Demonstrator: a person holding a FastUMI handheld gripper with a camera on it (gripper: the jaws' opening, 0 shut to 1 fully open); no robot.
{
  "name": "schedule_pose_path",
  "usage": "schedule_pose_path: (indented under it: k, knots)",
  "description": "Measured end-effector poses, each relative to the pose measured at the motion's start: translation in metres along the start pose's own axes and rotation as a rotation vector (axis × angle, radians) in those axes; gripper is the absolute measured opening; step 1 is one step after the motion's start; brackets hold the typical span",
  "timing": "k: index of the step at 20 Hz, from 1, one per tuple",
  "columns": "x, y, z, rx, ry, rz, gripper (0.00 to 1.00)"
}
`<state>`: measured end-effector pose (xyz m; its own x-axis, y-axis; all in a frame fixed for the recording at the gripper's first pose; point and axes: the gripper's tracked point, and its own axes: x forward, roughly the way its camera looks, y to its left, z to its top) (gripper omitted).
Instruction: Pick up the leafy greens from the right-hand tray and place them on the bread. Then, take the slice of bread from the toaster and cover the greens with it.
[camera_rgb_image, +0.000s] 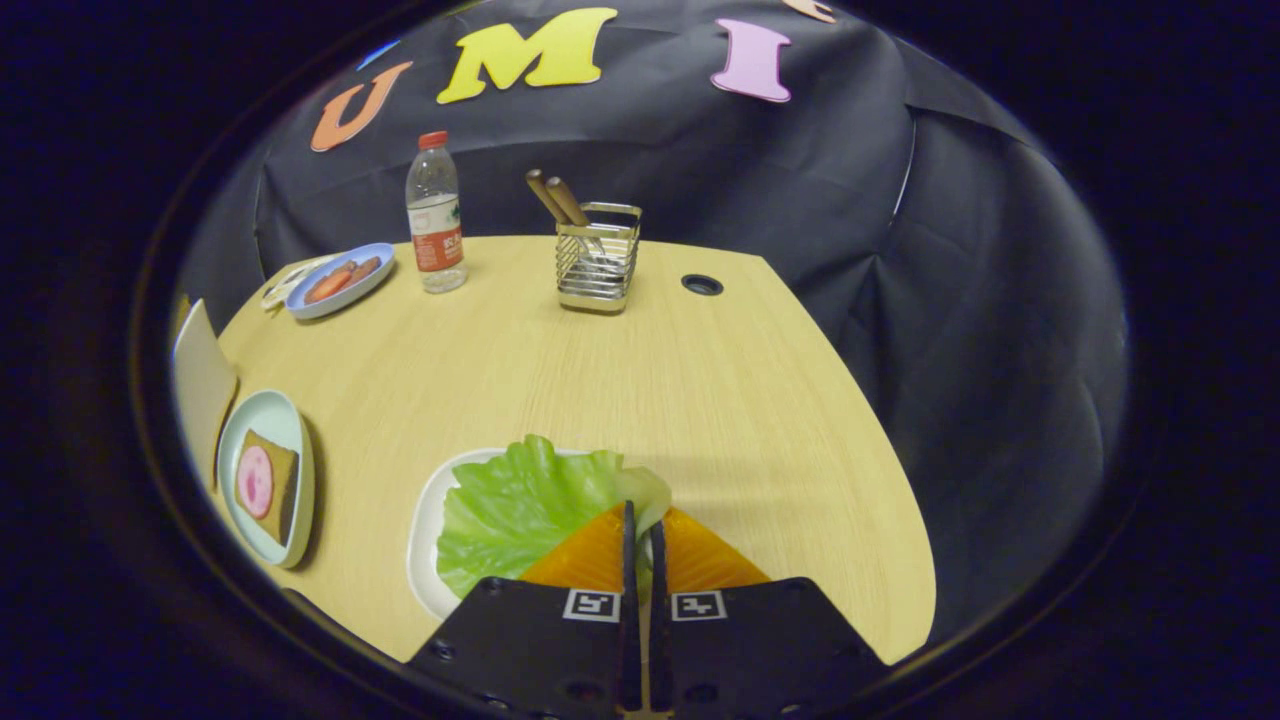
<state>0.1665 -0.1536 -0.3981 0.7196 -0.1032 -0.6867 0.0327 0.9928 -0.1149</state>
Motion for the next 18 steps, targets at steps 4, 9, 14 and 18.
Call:
schedule_pose_path:
  k: [4, 9, 14, 18]
  knots:
    - [-0.001, -0.010, 0.000, -0.019, -0.009, -0.030, 0.04]
    - [0.002, -0.013, 0.001, -0.033, -0.045, 0.005, 0.06]
    - [-0.028, 0.014, 0.014, -0.054, -0.087, 0.142, 0.01]
    - [-0.067, 0.044, 0.038, -0.079, -0.141, 0.219, 0.01]
